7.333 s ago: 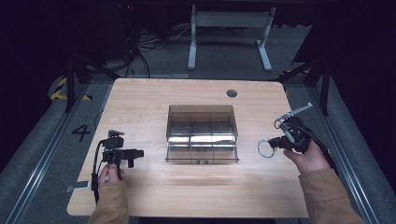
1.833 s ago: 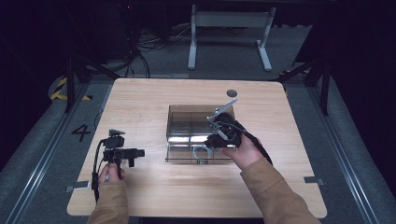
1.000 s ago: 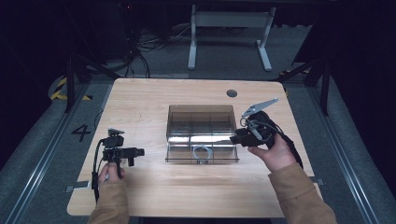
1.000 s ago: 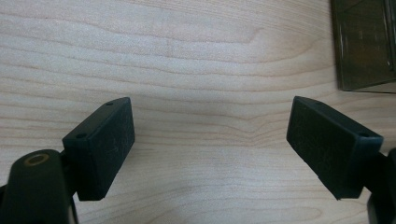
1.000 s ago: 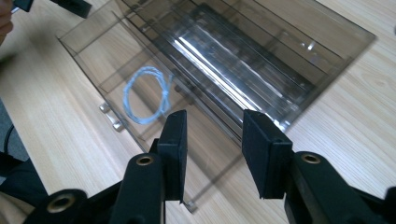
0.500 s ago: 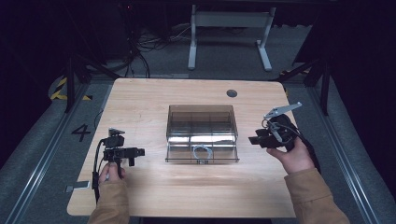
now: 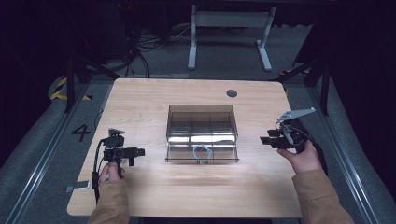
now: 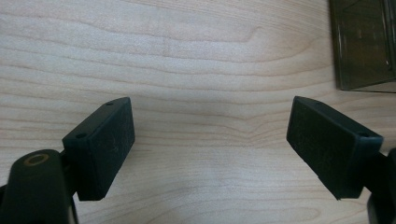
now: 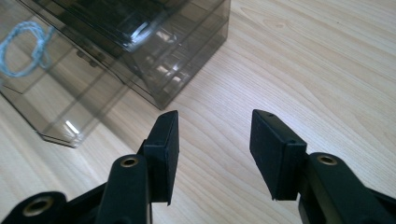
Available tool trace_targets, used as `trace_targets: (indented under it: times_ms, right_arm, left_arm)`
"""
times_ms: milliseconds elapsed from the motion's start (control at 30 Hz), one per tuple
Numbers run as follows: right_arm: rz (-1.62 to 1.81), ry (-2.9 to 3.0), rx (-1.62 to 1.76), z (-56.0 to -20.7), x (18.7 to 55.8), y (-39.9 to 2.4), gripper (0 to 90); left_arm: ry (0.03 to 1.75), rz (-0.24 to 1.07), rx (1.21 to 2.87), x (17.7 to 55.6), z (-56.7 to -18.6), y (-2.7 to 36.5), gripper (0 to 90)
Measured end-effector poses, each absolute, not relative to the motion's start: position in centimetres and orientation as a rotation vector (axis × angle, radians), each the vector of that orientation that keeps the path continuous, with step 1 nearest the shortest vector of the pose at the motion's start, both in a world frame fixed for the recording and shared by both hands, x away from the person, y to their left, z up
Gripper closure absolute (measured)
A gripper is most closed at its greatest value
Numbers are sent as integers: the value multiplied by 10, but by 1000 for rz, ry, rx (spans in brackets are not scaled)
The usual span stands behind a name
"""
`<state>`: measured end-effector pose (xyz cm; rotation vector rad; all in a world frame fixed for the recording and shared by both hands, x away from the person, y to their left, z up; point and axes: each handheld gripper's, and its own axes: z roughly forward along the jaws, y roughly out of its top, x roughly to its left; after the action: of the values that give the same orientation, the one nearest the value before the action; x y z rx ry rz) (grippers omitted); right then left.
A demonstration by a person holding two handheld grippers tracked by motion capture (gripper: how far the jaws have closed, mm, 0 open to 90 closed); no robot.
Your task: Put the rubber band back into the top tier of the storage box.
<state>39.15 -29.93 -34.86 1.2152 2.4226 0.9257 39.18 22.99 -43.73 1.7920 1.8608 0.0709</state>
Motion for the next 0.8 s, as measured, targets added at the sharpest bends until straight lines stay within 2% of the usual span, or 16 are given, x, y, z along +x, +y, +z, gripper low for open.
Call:
trace_targets:
  times_ms: [200, 400, 800]
  right_arm:
    - [928, 2412, 1244, -371, 395, -311, 527]
    - [959, 2413, 1229, -386, 395, -319, 486]
    - [928, 2457, 1214, -409, 391, -317, 480]
  left_arm:
    - [1859, 72, 1792, 392, -437, 230, 161]
    - [1854, 66, 1802, 393, -437, 230, 161]
    - [1853, 67, 1803, 393, -437, 229, 160]
